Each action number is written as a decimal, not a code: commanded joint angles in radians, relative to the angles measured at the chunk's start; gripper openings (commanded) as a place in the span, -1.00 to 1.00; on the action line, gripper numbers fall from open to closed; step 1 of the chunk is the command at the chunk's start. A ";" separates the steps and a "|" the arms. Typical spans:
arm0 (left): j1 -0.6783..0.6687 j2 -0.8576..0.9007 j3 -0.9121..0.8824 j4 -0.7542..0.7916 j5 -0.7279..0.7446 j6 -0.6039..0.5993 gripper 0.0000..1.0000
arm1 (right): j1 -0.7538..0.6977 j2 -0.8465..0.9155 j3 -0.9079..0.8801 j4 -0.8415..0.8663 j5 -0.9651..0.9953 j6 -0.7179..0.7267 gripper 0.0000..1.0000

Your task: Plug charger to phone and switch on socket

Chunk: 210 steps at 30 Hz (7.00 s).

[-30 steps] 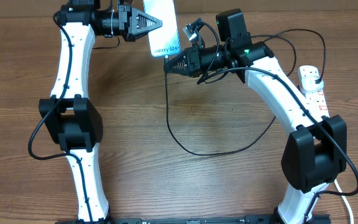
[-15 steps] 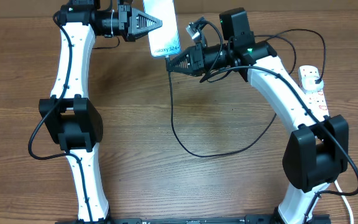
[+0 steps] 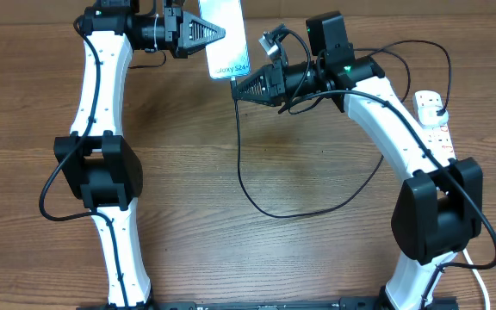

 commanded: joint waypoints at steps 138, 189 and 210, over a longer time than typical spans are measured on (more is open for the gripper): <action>0.083 -0.042 0.016 -0.202 -0.543 -0.021 -0.92 | 0.419 0.137 -0.137 -0.616 1.289 -0.046 -0.23; 0.084 -0.042 0.016 -0.201 -0.544 -0.021 -0.91 | 0.419 0.137 -0.314 -0.462 1.367 -0.039 -0.92; 0.084 -0.042 0.016 -0.179 -0.012 0.301 -0.92 | 0.193 -0.011 -0.181 -0.379 0.524 -0.322 -0.92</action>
